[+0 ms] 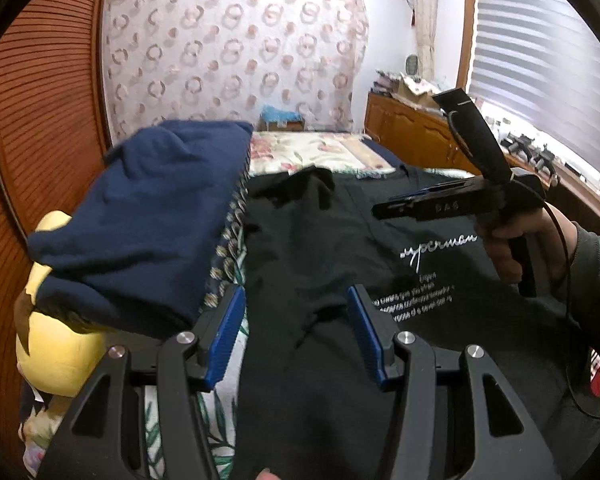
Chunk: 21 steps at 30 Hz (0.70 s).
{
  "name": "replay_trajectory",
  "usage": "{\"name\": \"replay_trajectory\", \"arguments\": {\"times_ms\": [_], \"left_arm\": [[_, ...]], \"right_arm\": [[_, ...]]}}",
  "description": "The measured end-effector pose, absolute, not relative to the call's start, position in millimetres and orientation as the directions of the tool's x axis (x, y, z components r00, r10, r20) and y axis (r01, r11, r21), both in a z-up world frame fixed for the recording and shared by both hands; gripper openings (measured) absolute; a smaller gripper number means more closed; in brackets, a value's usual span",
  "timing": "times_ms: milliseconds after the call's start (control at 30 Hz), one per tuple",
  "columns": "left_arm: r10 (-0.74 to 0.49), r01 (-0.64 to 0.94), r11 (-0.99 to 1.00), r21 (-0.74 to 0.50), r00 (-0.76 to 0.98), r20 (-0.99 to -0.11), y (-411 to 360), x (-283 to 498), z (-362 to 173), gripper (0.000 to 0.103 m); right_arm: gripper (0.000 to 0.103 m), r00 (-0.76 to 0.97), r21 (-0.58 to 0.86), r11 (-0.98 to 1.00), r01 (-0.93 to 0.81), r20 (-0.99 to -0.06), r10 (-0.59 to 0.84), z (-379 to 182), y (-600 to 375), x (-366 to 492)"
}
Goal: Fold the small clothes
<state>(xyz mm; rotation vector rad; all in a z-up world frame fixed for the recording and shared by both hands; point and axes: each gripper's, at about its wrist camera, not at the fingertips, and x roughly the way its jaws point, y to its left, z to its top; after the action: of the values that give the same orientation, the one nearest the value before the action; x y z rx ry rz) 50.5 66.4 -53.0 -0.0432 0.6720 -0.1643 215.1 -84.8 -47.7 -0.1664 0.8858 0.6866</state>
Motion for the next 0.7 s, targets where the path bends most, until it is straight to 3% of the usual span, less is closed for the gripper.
{"name": "replay_trajectory", "arguments": {"times_ms": [267, 433, 700], "left_arm": [[-0.152, 0.13, 0.988, -0.084, 0.724, -0.673, 65.1, 59.6, -73.3, 0.052], [-0.14, 0.121, 0.99, -0.077, 0.7, -0.7, 66.6, 64.1, -85.6, 0.052], [-0.142, 0.111, 0.99, -0.091, 0.666, -0.732, 70.6, 69.4, -93.8, 0.052]], "right_arm": [[0.041, 0.422, 0.066, 0.766, -0.639, -0.803, 0.42, -81.3, -61.2, 195.6], [0.005, 0.433, 0.04, 0.748, -0.662, -0.794, 0.426, -83.7, -59.8, 188.9], [0.001, 0.432, 0.098, 0.742, -0.663, -0.76, 0.486, -60.6, -82.2, 180.0]]}}
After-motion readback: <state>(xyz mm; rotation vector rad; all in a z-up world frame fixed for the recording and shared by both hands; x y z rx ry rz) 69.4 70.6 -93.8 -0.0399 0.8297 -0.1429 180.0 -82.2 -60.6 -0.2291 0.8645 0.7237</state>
